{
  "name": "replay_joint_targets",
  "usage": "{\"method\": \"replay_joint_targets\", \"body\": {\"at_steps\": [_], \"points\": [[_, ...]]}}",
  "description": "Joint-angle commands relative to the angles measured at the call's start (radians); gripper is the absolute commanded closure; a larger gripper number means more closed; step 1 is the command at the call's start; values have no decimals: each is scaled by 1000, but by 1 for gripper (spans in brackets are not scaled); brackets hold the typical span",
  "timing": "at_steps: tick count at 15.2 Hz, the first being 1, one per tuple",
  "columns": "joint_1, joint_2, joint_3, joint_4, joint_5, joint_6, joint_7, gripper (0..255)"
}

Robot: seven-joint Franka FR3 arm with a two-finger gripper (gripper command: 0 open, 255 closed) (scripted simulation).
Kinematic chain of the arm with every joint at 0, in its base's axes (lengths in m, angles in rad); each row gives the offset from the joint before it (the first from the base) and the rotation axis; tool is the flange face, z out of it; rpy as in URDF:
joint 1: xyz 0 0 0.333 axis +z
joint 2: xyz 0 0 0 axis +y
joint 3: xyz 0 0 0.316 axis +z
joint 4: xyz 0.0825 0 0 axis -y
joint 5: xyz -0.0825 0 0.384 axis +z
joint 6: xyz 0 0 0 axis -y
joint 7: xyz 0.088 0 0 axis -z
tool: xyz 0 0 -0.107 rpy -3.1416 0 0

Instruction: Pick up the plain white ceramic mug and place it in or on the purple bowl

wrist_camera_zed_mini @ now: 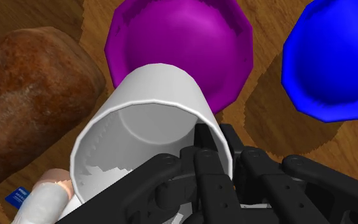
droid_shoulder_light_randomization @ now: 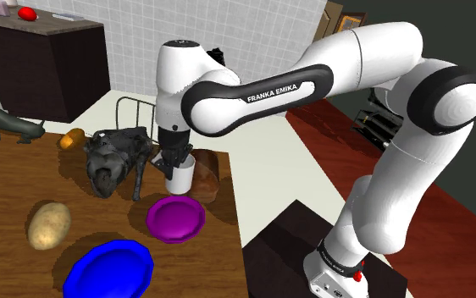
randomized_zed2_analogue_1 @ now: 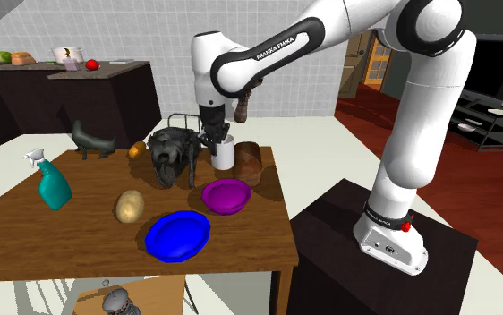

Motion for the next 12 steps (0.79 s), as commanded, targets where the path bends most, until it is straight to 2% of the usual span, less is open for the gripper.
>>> {"method": "replay_joint_targets", "body": {"at_steps": [1, 12], "points": [[1, 1, 1, -20, -1, 20, 5, 255], [5, 65, -1, -100, -35, 159, 33, 255]]}}
